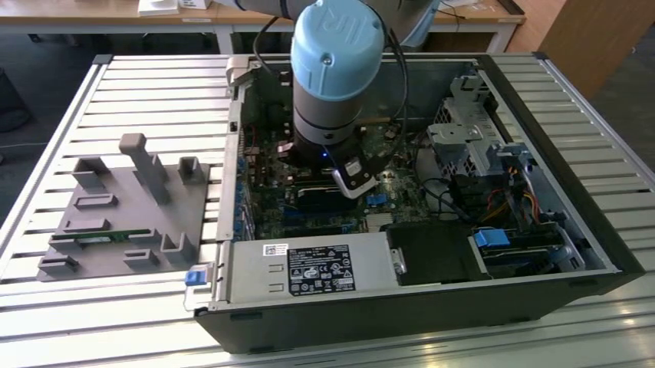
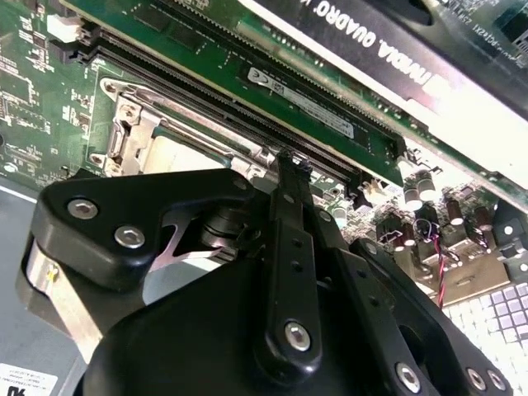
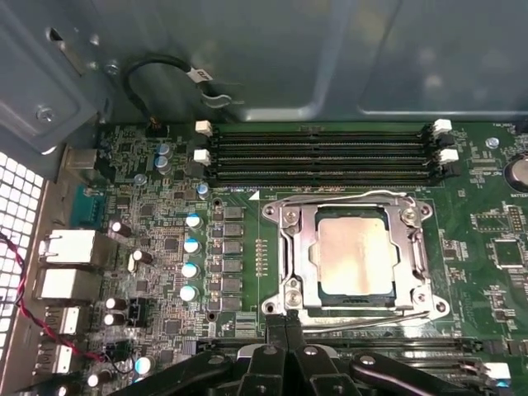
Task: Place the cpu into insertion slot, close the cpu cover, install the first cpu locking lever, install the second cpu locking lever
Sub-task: 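Install the second cpu locking lever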
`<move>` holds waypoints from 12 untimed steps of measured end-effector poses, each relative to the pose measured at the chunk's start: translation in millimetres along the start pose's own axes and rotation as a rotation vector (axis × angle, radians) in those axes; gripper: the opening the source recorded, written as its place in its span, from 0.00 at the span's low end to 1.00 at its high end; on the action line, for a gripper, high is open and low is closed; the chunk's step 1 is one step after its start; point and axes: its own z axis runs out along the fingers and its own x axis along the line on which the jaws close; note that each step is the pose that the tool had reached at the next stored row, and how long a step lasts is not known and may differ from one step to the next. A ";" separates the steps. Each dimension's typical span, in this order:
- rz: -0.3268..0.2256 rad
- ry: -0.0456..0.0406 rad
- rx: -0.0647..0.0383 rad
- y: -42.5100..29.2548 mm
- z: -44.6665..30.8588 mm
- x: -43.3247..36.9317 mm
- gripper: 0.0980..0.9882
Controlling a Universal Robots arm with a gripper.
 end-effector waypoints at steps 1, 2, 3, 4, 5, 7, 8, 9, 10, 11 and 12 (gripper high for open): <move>0.000 0.0001 -0.002 -0.3 0.6 0.1 0.02; 0.000 0.0001 -0.004 -0.5 1.3 0.4 0.02; 0.000 0.0001 -0.007 -0.7 2.0 0.5 0.02; 0.000 0.0001 -0.009 -0.9 2.5 0.7 0.02; 0.000 0.0002 -0.011 -1.1 2.9 0.9 0.02; 0.000 0.0004 -0.016 -1.3 3.7 1.1 0.02; 0.000 0.0004 -0.018 -1.5 4.1 1.2 0.02; 0.000 0.0004 -0.020 -1.6 4.4 1.3 0.02; 0.000 0.0005 -0.021 -1.7 4.7 1.3 0.02; 0.000 0.0005 -0.023 -1.8 5.1 1.4 0.02; 0.000 0.0005 -0.024 -1.9 5.4 1.4 0.02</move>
